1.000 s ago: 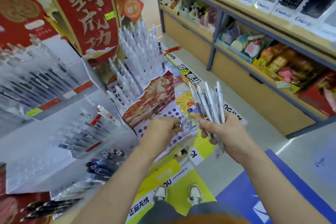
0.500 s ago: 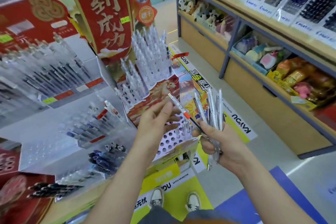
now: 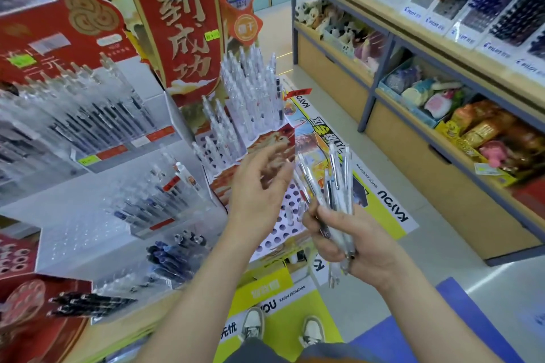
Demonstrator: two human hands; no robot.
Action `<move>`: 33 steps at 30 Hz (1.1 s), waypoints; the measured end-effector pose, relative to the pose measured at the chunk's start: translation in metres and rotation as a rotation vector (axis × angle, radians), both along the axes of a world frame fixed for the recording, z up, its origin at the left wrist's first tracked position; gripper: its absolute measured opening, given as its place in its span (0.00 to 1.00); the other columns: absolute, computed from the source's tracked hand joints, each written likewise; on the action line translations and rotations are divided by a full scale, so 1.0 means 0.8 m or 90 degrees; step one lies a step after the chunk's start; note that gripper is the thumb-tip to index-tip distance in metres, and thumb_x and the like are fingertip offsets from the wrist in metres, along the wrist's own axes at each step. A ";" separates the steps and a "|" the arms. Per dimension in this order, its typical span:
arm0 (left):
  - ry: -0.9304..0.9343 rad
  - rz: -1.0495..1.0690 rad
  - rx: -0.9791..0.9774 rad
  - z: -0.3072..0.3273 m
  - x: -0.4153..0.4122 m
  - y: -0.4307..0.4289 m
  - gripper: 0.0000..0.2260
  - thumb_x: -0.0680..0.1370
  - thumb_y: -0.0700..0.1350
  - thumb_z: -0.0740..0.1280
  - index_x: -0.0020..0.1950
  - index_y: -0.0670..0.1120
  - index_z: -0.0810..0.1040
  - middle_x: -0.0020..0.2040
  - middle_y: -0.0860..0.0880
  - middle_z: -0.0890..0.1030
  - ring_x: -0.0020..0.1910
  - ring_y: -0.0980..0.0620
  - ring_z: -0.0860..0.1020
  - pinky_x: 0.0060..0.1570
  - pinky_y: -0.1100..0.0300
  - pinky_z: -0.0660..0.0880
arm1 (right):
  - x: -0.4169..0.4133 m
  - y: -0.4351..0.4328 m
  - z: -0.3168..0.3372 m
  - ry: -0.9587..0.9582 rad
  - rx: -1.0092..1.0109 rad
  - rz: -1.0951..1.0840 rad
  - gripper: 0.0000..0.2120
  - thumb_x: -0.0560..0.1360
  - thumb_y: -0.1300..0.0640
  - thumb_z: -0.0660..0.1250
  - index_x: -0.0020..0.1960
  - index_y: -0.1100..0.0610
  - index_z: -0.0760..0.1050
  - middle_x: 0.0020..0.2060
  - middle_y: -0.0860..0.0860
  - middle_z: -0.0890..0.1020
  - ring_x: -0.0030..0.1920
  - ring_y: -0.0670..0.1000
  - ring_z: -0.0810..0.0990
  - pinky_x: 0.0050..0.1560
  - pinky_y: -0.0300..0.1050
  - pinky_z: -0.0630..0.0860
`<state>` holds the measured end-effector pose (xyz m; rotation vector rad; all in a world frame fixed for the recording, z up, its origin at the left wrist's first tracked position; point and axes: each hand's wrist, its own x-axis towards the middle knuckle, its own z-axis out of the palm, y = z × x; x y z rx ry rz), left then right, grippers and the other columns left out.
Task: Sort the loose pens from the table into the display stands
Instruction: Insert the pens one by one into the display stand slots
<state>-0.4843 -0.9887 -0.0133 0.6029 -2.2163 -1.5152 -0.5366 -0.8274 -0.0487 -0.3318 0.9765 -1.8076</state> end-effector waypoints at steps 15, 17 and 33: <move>0.164 0.107 0.276 0.029 0.014 -0.022 0.07 0.81 0.41 0.62 0.48 0.47 0.79 0.39 0.50 0.81 0.39 0.51 0.81 0.40 0.56 0.81 | -0.013 0.006 -0.006 0.114 0.121 -0.148 0.09 0.70 0.54 0.75 0.47 0.56 0.81 0.39 0.56 0.78 0.25 0.50 0.69 0.25 0.38 0.66; 0.166 0.134 0.174 0.024 0.018 -0.044 0.05 0.80 0.41 0.63 0.49 0.48 0.79 0.38 0.54 0.81 0.39 0.54 0.81 0.41 0.58 0.81 | -0.019 0.013 -0.010 0.142 0.171 -0.190 0.06 0.75 0.65 0.66 0.51 0.59 0.79 0.40 0.59 0.80 0.24 0.50 0.67 0.25 0.38 0.64; -0.051 0.066 -0.094 -0.092 0.010 -0.044 0.11 0.77 0.39 0.69 0.55 0.53 0.82 0.43 0.61 0.83 0.36 0.48 0.79 0.40 0.50 0.78 | -0.028 0.025 -0.025 0.142 0.275 -0.235 0.05 0.78 0.66 0.63 0.52 0.59 0.70 0.39 0.58 0.84 0.23 0.51 0.67 0.23 0.40 0.63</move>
